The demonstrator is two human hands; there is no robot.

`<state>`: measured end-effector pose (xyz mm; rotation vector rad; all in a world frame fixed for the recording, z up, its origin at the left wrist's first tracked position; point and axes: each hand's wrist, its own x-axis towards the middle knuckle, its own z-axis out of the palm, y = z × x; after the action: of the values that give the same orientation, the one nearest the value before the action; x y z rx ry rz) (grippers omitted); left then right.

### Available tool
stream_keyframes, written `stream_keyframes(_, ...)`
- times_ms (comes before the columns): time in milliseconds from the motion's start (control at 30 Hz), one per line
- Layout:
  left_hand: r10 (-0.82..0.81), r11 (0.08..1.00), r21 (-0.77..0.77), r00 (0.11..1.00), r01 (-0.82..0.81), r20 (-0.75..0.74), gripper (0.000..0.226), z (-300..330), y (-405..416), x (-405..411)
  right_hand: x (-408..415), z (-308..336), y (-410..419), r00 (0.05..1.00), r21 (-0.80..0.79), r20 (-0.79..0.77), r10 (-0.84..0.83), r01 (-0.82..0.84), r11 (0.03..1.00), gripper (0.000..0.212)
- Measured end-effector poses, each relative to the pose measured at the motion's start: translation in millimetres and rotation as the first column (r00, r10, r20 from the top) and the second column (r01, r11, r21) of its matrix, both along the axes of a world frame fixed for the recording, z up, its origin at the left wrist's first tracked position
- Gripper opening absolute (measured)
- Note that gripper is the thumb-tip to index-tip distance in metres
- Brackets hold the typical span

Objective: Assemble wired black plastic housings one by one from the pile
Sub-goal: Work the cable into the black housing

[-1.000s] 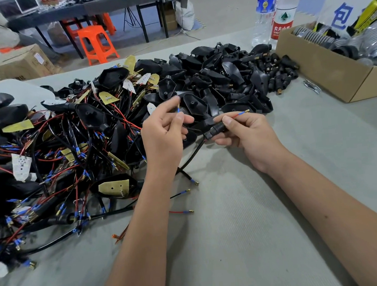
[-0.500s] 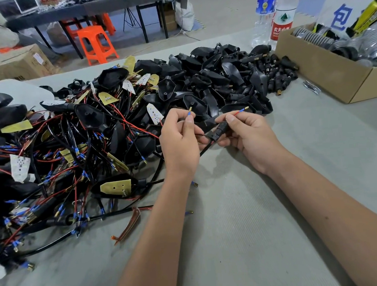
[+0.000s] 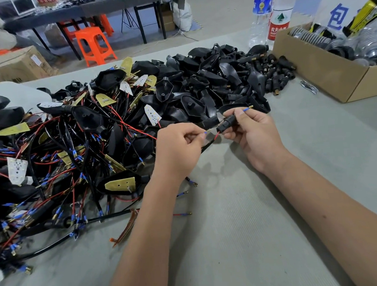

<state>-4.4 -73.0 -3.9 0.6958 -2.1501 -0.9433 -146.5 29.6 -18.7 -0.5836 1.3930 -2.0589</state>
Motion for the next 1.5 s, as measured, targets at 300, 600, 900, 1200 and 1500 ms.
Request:
stream_keyframes(300, -0.034, 0.999, -0.033, 0.996, 0.037, 0.084, 0.010, -4, 5, -6, 2, -2, 0, 0.994, -0.001, -0.104, -0.018, 0.018, 1.000, 0.027)
stream_keyframes(600, -0.001, 0.998, 0.064, 0.999, -0.001, 0.034, 0.012, -4, 6, -8, 1, -4, -2, 0.995, 0.001, -0.099, -0.030, 0.030, 1.000, 0.028)
stream_keyframes(900, 0.095, 0.995, -0.001, 0.994, -0.095, 0.045, 0.015, -4, 14, -12, 2, -3, -2, 0.992, -0.015, -0.114, -0.047, 0.046, 0.999, 0.021)
stream_keyframes(1200, 0.115, 0.981, -0.157, 0.993, -0.110, 0.021, 0.006, -4, 21, -13, 1, -3, -1, 0.997, -0.013, -0.069, -0.038, 0.037, 0.999, 0.022)
stream_keyframes(1500, 0.175, 0.976, 0.156, 0.977, -0.154, -0.125, 0.011, 3, 17, -8, -2, -7, -3, 0.995, -0.033, -0.040, -0.096, 0.094, 0.995, 0.022)
